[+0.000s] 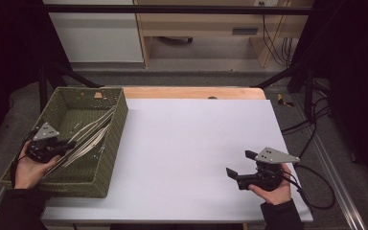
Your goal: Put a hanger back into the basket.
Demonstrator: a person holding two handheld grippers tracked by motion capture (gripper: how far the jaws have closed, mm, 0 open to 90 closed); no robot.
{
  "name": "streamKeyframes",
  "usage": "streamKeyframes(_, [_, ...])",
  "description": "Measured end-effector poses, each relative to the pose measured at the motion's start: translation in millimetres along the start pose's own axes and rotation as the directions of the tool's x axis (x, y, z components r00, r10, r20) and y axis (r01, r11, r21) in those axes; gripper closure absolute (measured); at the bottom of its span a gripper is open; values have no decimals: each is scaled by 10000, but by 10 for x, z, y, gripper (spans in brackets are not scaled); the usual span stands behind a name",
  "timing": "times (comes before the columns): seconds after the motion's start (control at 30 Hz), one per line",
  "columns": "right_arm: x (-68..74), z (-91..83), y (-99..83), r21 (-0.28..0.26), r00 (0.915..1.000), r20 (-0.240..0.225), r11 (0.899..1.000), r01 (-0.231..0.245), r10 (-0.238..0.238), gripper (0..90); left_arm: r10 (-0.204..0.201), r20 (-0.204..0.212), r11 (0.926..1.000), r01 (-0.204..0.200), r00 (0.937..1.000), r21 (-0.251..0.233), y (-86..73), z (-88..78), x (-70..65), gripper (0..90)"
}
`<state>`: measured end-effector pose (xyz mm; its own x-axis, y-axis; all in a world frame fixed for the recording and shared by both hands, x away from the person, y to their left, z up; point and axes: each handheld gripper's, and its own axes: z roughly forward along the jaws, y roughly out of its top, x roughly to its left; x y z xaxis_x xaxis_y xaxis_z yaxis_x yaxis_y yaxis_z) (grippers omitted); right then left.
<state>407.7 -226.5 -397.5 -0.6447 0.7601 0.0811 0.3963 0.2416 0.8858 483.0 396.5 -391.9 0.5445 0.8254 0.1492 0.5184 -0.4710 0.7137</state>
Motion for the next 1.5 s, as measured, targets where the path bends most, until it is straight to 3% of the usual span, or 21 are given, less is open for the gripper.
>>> streamKeyframes(0.03, [0, 1, 0, 1, 10000, -8, 10000, 14, -14, 77, 38, 127, 9999, -40, 9999, 168, 8, 1, 2, 784])
streamKeyframes(0.2, [-1, -4, 1, -31, 10000, -13, 10000, 14, -14, 78, -415, 603, 9990, 425, 9973, -148, 27, 9, -31, 695])
streamKeyframes(0.23, [-1, -4, 1, -22, 10000, -12, 10000, 11, -11, 78, -332, 668, 9993, 341, 9972, -121, 34, 1, -35, 679])
streamKeyframes(0.3, [1, 0, 0, -14, 10000, -24, 10000, 11, -11, 78, -190, 641, 9997, 198, 9978, -109, 46, -3, -55, 643])
streamKeyframes(0.4, [1, 3, -1, -5, 10000, -23, 10000, 38, -38, 78, -336, 605, 9991, 352, 9976, -245, 49, -13, -49, 587])
streamKeyframes(0.53, [0, -3, 1, -18, 10000, -23, 10000, 3, -3, 78, -458, 695, 9968, 501, 9965, -623, 48, -57, -32, 514])
streamKeyframes(0.67, [2, 0, 0, -20, 10000, -31, 10000, -3, 3, 77, -612, 688, 9899, 694, 9958, -1240, 82, -145, -41, 437])
streamKeyframes(0.8, [1, -3, 1, -31, 10000, -40, 10000, -7, 7, 76, -799, 664, 9762, 915, 9946, -1966, 146, -248, -89, 371])
streamKeyframes(0.9, [-2, -12, 4, -94, 10000, -22, 10000, -17, 17, 75, -927, 723, 9562, 1091, 9931, -2717, 216, -328, -185, 302])
streamKeyframes(1.0, [-7, -28, 6, -156, 10000, -35, 9999, 27, -28, 71, -801, 836, 9375, 1036, 9933, -3322, 301, -413, -319, 238])
streamKeyframes(1.1, [-4, -36, 10, -281, 10000, -24, 9996, -49, 48, 66, -752, 1146, 9135, 1145, 9906, -3903, 379, -481, -476, 191])
streamKeyframes(1.23, [-16, -60, 14, -356, 10000, -15, 9994, -25, 24, 62, -604, 1495, 8948, 1199, 9869, -4301, 448, -521, -684, 125])
streamKeyframes(1.43, [-22, -96, 19, -524, 9999, 49, 9986, -121, 124, 58, -566, 1985, 8814, 1424, 9785, -4505, 483, -466, -1001, 55])
streamKeyframes(1.5, [-30, -104, 17, -565, 9999, 115, 9983, -105, 111, 58, -400, 2057, 8822, 1312, 9778, -4523, 493, -438, -1094, 51])
